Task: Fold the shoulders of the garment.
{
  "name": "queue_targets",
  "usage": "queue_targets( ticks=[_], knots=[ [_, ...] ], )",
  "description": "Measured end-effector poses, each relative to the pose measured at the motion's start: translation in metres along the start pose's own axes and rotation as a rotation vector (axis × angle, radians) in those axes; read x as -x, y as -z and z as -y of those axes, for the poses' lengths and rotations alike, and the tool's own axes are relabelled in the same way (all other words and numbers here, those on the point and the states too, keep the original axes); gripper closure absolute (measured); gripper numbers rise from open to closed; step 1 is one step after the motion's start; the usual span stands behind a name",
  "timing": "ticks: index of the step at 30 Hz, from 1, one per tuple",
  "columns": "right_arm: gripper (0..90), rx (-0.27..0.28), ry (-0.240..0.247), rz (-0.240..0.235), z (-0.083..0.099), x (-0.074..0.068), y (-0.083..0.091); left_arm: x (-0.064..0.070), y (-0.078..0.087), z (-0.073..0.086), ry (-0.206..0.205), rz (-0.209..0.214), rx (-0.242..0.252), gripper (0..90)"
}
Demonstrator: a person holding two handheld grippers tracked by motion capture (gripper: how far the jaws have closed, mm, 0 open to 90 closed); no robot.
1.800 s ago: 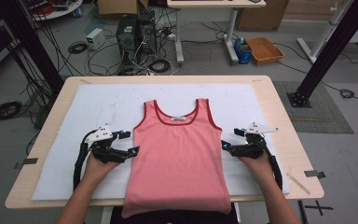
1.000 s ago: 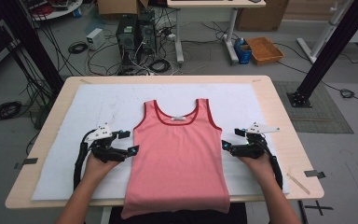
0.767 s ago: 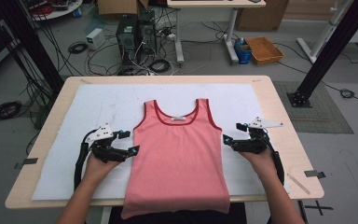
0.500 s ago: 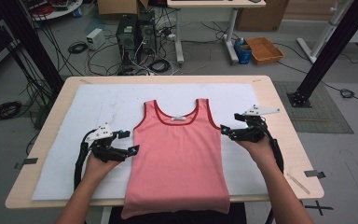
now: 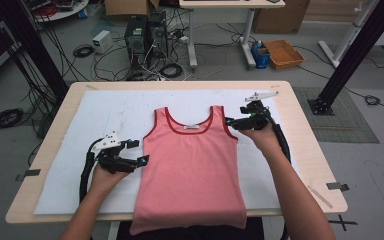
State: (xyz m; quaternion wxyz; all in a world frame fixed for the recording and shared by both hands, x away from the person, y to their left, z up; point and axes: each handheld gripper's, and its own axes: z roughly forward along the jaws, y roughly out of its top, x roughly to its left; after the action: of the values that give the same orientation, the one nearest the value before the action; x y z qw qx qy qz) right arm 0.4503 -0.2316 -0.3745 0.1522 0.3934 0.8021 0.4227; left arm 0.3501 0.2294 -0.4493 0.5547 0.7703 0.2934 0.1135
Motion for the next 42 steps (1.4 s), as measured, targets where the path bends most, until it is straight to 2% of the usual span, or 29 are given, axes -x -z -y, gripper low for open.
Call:
queue_targets(
  ticks=[10, 22, 29, 33, 36, 42],
  knots=[
    [16.0, -0.047, -0.027, 0.031, -0.017, 0.012, -0.024, 0.0, 0.0, 0.0, 0.007, 0.002, 0.003, 20.1],
    [16.0, -0.059, -0.079, 0.058, -0.015, 0.027, -0.039, 0.0, 0.0, 0.0, 0.009, -0.001, 0.002, 20.1],
    [16.1, -0.076, -0.085, 0.069, -0.025, 0.029, -0.05, 0.0, 0.0, 0.0, 0.007, -0.003, -0.002, 20.1],
    [16.1, -0.08, -0.1, 0.078, -0.025, 0.031, -0.058, 0.0, 0.0, 0.0, 0.008, -0.002, -0.003, 20.1],
    [16.1, -0.112, -0.096, 0.085, -0.025, 0.032, -0.065, 0.0, 0.0, 0.0, 0.006, -0.004, -0.002, 20.1],
    [16.1, -0.135, -0.076, 0.088, -0.031, 0.026, -0.08, -0.001, 0.0, 0.0, 0.008, -0.004, -0.001, 20.1]
  ],
)
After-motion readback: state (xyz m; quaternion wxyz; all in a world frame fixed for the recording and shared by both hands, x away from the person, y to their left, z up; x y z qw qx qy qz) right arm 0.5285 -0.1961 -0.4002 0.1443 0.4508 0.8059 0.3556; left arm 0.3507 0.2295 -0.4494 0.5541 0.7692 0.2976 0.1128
